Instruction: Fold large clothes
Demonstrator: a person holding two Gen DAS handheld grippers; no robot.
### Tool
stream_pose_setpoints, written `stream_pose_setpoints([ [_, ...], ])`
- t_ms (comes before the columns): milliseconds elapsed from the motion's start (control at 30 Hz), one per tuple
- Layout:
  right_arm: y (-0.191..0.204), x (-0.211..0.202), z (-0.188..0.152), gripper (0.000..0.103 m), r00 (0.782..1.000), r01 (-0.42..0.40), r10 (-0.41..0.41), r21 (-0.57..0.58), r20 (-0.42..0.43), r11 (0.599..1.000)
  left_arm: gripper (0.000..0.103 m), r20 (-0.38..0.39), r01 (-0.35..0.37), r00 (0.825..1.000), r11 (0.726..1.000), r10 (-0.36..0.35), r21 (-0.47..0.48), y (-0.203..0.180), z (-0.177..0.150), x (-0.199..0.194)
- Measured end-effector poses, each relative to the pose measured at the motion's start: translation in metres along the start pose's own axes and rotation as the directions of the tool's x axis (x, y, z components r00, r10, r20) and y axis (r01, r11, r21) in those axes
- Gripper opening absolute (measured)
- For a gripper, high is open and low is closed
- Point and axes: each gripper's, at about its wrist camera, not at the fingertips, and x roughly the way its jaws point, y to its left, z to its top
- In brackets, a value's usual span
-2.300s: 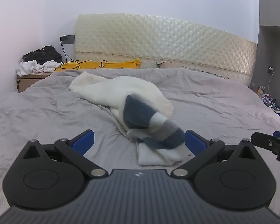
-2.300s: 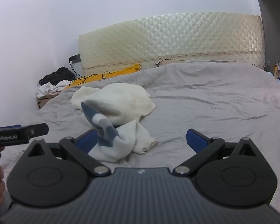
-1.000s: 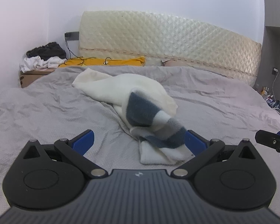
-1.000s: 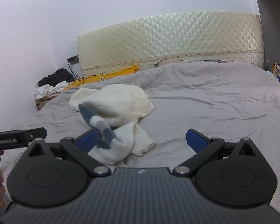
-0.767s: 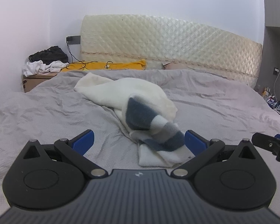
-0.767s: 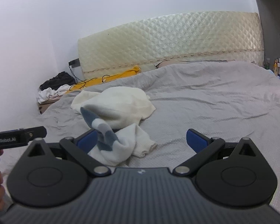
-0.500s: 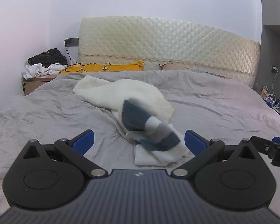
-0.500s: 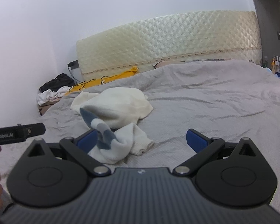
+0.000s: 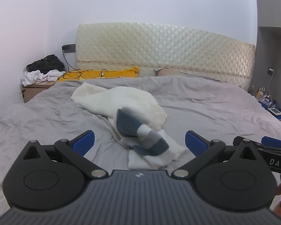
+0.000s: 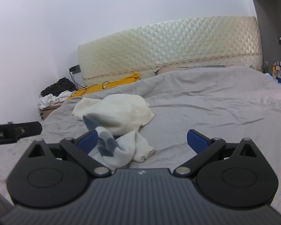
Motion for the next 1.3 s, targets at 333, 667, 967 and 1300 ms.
stream_pose_setpoints([
  [333, -0.008, 0.002, -0.007, 0.103, 0.999, -0.034, 0.034, 0.001, 0.017, 0.999, 0.103, -0.021, 0.004, 1.000, 1.000, -0.003, 0.020, -0.002, -0.014, 0.015],
  [667, -0.013, 0.020, -0.008, 0.103, 1.000, 0.022, -0.022, 0.003, 0.020, 1.000, 0.103, -0.063, 0.023, 0.998, 1.000, -0.022, 0.013, 0.006, -0.023, 0.059],
  [967, -0.022, 0.089, 0.026, 0.103, 0.999, 0.008, -0.004, 0.079, -0.051, 0.997, 0.103, -0.105, 0.015, 0.994, 0.999, -0.019, -0.042, 0.013, 0.014, 0.132],
  [1300, -0.044, 0.248, 0.029, 0.103, 0.967, -0.094, 0.136, 0.196, -0.214, 0.976, 0.103, -0.141, 0.013, 0.989, 0.986, -0.037, -0.165, 0.045, 0.015, 0.242],
])
